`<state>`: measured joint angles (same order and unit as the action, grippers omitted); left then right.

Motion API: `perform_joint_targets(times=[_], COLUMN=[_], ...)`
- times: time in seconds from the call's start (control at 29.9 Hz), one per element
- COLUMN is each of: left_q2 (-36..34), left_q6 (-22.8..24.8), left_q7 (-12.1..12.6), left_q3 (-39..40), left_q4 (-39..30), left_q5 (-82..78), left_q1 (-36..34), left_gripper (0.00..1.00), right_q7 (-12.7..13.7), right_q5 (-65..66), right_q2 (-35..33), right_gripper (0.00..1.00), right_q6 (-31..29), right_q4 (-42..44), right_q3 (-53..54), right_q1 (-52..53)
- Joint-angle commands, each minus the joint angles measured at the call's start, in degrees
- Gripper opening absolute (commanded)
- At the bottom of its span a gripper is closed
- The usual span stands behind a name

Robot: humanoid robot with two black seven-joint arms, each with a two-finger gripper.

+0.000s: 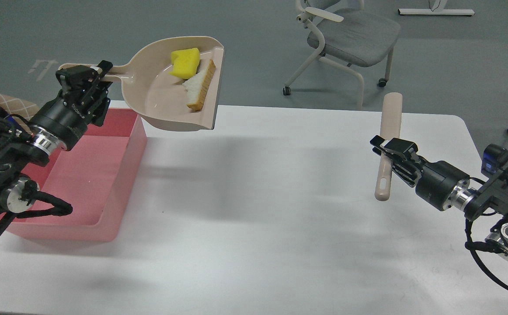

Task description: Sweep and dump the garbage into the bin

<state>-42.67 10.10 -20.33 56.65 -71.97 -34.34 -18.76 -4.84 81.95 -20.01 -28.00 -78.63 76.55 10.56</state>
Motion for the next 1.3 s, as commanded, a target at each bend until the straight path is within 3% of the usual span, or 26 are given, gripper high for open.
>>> perform_joint_targets(times=[0.0,0.17,0.33,0.57,0.74,1.0,1.27], left_q2=[-0.7,-2.8,-4.1,-7.2,-9.4,-11.8,-12.9], left_q6=[1.0,1.0,1.0,1.3,5.6,6.2,10.1], left_q7=[-0.4,-3.6,-4.3,-7.3,-7.6,-7.7,-7.7], left_q3=[0.5,0.5,0.5,-0.3,0.3,0.5,1.1], left_q4=[1.0,2.0,3.9,7.6,8.0,11.8,16.2], left_q5=[-0.3,-0.6,-0.9,-2.0,-0.6,-1.1,-0.5], left_q1=[1.2,2.1,2.3,2.4,3.3,7.1,7.2], left_gripper=[0.0,0.0,0.0,0.0,0.0,0.0,0.0], right_q7=[0.0,0.0,0.0,0.0,0.0,0.0,0.1], right_q5=[-0.1,-0.1,-0.1,-0.2,-0.1,-0.1,0.0], right_q2=[0.0,0.0,0.1,-0.3,-0.1,-0.1,0.0], right_gripper=[0.28,0.28,0.28,0.28,0.28,0.28,0.28], right_q6=[0.0,0.0,0.0,0.0,0.0,0.0,0.0], right_q4=[0.1,0.1,0.1,0.4,0.8,1.3,2.1], right_q3=[0.0,0.0,0.1,0.0,-0.1,-0.2,-0.2], right_q1=[0.3,0.2,0.2,0.9,1.0,1.7,2.1])
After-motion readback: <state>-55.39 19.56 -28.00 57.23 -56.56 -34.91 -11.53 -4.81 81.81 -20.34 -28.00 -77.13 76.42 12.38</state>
